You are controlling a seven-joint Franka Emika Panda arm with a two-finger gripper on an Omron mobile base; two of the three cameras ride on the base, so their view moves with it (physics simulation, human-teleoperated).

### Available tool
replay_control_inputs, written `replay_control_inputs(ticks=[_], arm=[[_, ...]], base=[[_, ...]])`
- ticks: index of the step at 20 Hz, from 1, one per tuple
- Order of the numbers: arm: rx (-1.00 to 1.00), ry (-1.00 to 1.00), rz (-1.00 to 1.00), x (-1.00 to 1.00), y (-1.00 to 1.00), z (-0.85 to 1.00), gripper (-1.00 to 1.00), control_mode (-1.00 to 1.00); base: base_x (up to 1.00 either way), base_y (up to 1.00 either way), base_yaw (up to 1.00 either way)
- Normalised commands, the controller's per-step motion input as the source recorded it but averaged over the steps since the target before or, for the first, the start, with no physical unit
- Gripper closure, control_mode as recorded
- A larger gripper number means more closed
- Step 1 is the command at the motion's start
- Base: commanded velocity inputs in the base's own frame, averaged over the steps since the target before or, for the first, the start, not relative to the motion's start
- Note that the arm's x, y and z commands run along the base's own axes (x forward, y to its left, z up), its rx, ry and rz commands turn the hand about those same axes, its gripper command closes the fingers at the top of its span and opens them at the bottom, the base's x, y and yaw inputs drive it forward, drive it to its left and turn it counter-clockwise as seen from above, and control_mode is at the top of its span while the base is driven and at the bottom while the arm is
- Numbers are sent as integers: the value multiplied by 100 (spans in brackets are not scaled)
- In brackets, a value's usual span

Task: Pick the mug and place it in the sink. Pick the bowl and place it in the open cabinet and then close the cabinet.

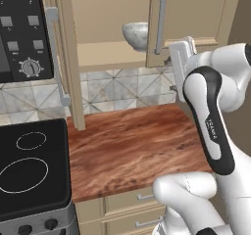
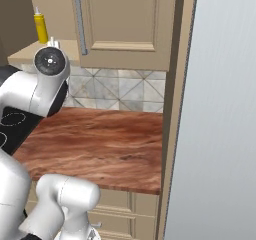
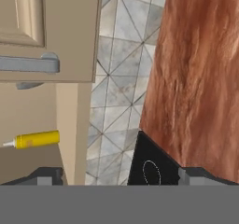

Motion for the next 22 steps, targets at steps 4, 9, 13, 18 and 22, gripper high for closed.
replay_control_inputs(ticks=[4, 9, 13, 18, 22], arm=[[3, 1, 0, -43, -29, 1, -100, -100], [0, 0, 0, -29, -2, 0, -100, -100], [0, 0, 0, -33, 0, 0, -100, -100], [0, 0, 0, -52, 2, 0, -100, -100], [0, 0, 0, -41, 28, 0, -100, -100]], base=[[0, 0, 0], [0, 0, 0], [0, 0, 0], [0, 0, 0], [0, 0, 0]])
